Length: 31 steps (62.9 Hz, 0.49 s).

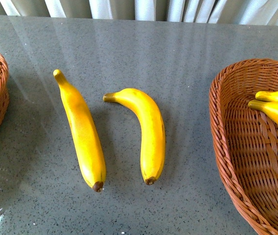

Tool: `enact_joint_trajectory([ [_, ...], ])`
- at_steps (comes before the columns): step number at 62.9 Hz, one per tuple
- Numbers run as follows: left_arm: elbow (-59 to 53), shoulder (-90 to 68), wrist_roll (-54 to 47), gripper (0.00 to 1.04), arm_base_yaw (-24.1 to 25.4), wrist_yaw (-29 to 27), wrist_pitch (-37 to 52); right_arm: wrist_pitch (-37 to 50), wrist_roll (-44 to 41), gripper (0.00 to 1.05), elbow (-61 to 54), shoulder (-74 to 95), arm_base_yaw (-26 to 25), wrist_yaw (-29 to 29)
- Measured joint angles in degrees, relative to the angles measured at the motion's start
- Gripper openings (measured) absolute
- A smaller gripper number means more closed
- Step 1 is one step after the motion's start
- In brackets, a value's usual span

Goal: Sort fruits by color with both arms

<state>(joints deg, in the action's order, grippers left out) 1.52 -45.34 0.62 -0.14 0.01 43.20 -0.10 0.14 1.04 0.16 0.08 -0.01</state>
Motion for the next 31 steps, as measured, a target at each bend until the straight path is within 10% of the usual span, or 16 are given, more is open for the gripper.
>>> enact_joint_trajectory([
  [31, -0.8, 19.0, 0.0, 0.02, 0.0, 0.0, -17.1, 0.0, 0.0, 0.96, 0.0, 0.0, 0.0, 0.0],
])
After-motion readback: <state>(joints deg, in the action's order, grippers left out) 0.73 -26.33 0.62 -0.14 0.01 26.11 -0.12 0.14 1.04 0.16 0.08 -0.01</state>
